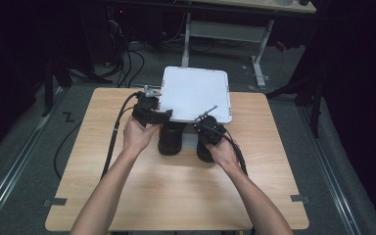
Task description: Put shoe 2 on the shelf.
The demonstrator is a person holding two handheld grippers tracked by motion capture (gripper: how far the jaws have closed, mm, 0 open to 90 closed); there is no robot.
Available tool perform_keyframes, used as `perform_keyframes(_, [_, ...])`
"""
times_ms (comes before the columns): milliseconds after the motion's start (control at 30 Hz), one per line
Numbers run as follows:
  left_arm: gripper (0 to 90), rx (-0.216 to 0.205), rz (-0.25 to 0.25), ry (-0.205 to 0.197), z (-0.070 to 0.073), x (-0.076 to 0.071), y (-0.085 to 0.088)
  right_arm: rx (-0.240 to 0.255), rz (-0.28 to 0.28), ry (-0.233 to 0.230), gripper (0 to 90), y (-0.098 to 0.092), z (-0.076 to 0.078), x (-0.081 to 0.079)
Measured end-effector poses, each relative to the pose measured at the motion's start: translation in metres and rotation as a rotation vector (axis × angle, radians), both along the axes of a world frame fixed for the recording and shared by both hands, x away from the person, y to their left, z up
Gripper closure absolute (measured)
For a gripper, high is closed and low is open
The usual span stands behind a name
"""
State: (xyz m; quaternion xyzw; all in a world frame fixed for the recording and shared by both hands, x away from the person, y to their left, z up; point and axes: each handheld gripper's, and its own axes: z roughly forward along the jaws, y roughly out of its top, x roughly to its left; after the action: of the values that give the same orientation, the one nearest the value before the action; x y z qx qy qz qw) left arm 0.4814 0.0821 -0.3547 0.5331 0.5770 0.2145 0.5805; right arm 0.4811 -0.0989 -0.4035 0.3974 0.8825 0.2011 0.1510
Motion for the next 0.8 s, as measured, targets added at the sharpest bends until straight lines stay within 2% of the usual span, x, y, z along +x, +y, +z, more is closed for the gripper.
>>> perform_keyframes(333, [40.6,0.003,0.007,0.002,0.001,0.0,-0.001,0.012,0.008,-0.09,82.0,0.0,-0.005,0.005])
perform_keyframes(533, [40.7,0.002,0.011,0.006,0.001,0.0,-0.001,0.037,0.033,-0.155,62.0,0.0,-0.004,-0.006])
perform_keyframes(600, [40.8,0.003,0.014,0.004,0.001,0.0,-0.001,0.074,0.038,-0.178,55.1,-0.004,0.001,-0.012])
perform_keyframes(667, [41.8,0.019,0.018,-0.009,0.0,0.0,-0.002,0.118,0.041,-0.172,54.8,-0.009,0.006,-0.017])
perform_keyframes(800, [42.2,0.026,0.018,-0.013,0.0,-0.001,-0.003,0.179,0.062,-0.204,53.3,-0.023,0.015,-0.03])
